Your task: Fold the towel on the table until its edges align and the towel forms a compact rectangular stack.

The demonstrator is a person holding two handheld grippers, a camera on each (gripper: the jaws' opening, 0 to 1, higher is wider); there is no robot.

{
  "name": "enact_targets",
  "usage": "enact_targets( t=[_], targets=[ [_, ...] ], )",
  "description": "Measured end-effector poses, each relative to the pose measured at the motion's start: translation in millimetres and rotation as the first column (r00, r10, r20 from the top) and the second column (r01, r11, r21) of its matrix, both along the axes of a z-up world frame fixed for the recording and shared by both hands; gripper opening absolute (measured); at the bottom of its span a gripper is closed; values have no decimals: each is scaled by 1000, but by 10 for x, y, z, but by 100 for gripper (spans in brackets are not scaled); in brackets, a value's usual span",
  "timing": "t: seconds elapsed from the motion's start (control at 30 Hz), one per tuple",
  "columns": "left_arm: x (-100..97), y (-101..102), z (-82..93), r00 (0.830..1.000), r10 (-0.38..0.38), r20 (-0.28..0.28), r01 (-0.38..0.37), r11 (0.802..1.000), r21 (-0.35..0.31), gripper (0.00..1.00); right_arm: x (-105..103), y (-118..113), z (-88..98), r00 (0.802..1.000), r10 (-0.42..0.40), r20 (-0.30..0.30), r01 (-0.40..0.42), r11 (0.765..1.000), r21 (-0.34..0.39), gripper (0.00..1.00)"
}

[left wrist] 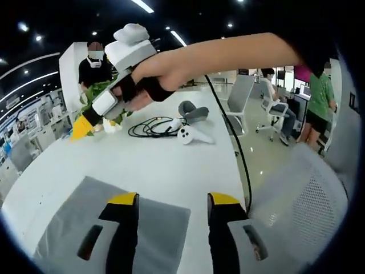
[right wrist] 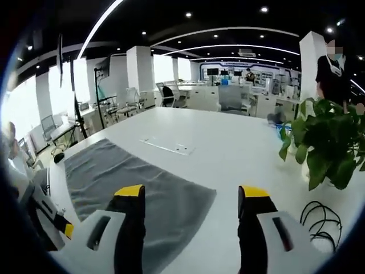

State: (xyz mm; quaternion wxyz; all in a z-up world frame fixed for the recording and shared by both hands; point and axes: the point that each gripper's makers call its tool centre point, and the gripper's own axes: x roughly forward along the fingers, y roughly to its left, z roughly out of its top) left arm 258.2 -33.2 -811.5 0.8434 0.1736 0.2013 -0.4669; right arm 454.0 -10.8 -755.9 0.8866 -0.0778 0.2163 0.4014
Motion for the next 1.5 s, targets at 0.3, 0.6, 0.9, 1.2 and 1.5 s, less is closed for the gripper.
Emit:
enact_targets(
  t=[0.3, 0.6, 0.9, 1.2, 1.5],
  targets=[
    [32, 14, -330, 998, 23, -60, -21, 999, 37, 41, 191, 108, -380, 999, -4, -54, 3, 1000, -22, 60],
    [10, -96, -594, 999, -39, -11, 40, 988, 149, 32, 334, 119, -769, 994, -23, -105, 17, 998, -55, 53],
    [20, -231, -802, 997, -74, -20, 77, 983, 168, 26, 452, 171, -1059, 992, -40, -124, 28, 995, -95, 45],
    [13, -365, -971, 992, -112, -57, 121, 976, 183, 21, 486, 200, -1253, 988, -34, -152, 17, 994, -112, 42],
    [34, -371, -1087, 990, -68, -121, 85, 986, 143, 21, 580, 227, -1347, 988, -31, -149, 13, 992, -125, 38]
  ],
)
